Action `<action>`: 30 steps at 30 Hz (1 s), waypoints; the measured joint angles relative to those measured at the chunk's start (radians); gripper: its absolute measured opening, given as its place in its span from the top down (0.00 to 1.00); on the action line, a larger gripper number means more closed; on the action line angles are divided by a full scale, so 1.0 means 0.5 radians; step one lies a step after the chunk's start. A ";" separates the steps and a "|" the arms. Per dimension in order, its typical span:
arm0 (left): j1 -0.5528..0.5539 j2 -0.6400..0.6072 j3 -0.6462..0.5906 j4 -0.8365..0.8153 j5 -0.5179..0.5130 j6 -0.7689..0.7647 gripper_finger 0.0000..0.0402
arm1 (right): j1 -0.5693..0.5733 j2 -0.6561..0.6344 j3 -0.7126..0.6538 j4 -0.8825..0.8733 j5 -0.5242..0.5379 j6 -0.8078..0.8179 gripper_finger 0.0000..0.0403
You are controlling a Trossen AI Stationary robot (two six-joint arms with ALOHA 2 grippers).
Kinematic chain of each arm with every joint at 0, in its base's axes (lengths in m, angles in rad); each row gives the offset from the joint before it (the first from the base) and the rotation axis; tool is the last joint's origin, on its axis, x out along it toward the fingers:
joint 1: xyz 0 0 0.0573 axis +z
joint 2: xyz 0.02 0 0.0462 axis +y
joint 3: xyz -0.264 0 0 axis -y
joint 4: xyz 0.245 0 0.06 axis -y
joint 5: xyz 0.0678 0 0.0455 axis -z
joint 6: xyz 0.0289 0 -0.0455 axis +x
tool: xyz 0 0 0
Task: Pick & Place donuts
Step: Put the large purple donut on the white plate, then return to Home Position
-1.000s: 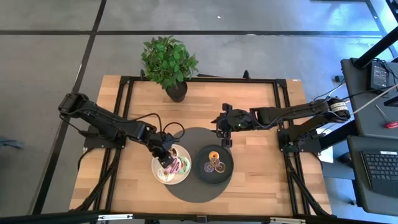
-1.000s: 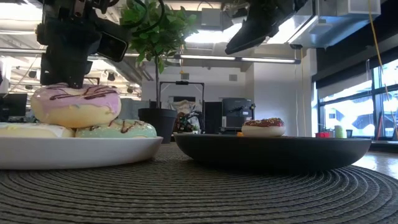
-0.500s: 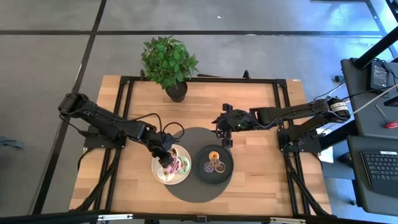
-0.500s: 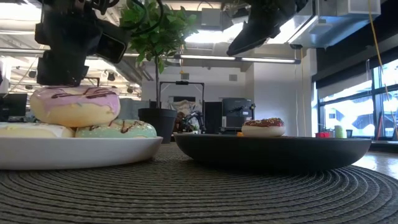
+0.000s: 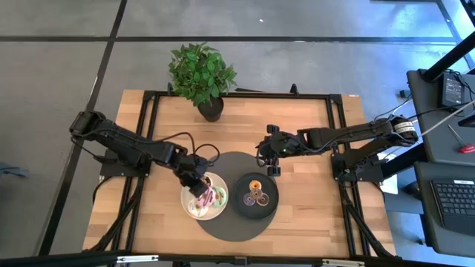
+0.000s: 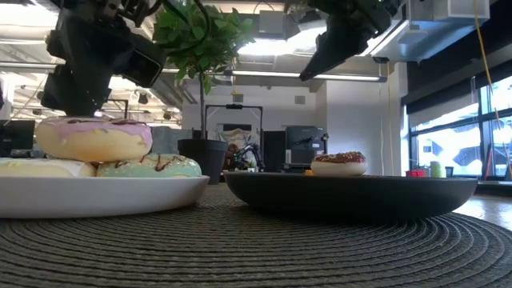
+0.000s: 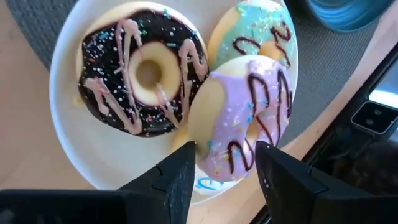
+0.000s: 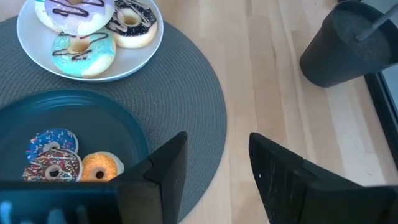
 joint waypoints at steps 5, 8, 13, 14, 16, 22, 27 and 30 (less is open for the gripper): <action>0.044 0.000 0.000 -0.002 0.116 0.000 0.59 | 0.000 0.000 0.000 -0.008 0.000 0.000 0.57; 0.067 -0.015 0.000 -0.019 0.133 0.000 0.59 | 0.000 0.000 0.000 -0.013 0.001 -0.008 0.57; 0.106 -0.105 0.002 -0.121 0.123 0.047 0.60 | 0.001 -0.009 0.000 -0.043 0.001 -0.102 0.57; 0.113 -0.128 0.002 -0.139 0.119 0.050 0.60 | 0.000 -0.012 0.000 -0.058 0.001 -0.116 0.57; 0.128 -0.169 0.002 -0.179 0.113 0.056 0.60 | 0.000 -0.024 0.000 -0.121 0.002 -0.142 0.57; 0.162 -0.251 0.002 -0.189 -0.012 0.407 0.60 | 0.000 -0.104 -0.044 -0.267 -0.233 0.026 0.57; 0.118 -0.245 0.003 -0.075 -0.536 0.838 0.61 | 0.003 -0.409 -0.373 -0.068 -0.334 0.220 0.57; 0.167 -0.279 0.003 0.154 -0.486 1.080 0.61 | 0.007 -0.690 -0.616 0.026 -0.219 0.397 0.57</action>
